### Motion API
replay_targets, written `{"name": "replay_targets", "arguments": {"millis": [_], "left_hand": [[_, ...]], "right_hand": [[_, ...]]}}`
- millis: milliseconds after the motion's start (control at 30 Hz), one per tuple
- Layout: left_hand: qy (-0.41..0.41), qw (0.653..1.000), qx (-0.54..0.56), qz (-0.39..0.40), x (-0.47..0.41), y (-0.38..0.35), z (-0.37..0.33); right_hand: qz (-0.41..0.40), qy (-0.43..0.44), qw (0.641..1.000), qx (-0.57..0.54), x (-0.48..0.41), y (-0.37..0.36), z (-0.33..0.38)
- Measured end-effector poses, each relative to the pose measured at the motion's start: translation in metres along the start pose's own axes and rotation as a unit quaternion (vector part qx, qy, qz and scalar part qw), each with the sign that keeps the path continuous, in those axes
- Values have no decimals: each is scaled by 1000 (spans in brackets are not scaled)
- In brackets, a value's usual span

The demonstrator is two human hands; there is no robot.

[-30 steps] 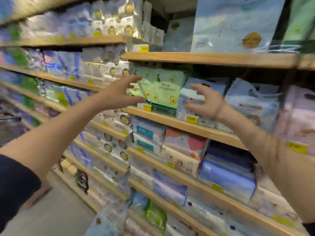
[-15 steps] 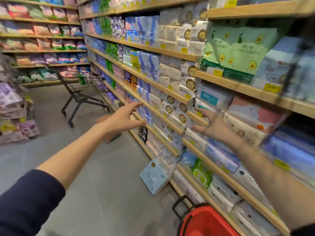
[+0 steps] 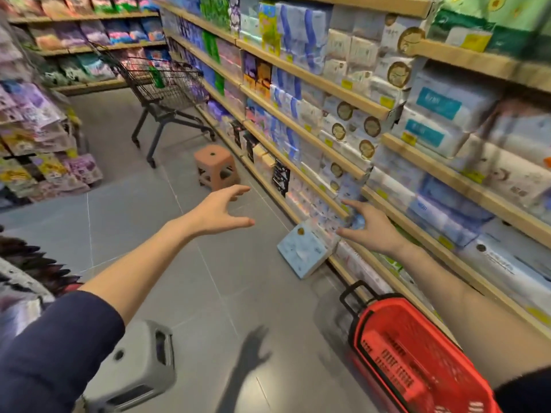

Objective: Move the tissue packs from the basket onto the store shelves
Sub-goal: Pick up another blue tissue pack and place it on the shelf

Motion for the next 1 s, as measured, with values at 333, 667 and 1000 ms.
{"name": "replay_targets", "arguments": {"millis": [333, 667, 1000], "left_hand": [[-2, 998, 13, 69, -48, -38, 50], [-24, 991, 30, 128, -179, -129, 75], [-19, 975, 48, 218, -278, -214, 131]], "right_hand": [[8, -82, 997, -9, -14, -53, -48], [-54, -206, 970, -120, -75, -100, -125], [-95, -293, 942, -133, -124, -145, -179]]}}
Point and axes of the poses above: each hand's wrist, its own x-axis away from the middle knuckle, its own y-axis out of the back of the hand, z = x × y, the point moved 5 cm from there along -x, towards the middle knuckle, and after that the axes turned 13 degrees about -z, right-handed, at the moved point
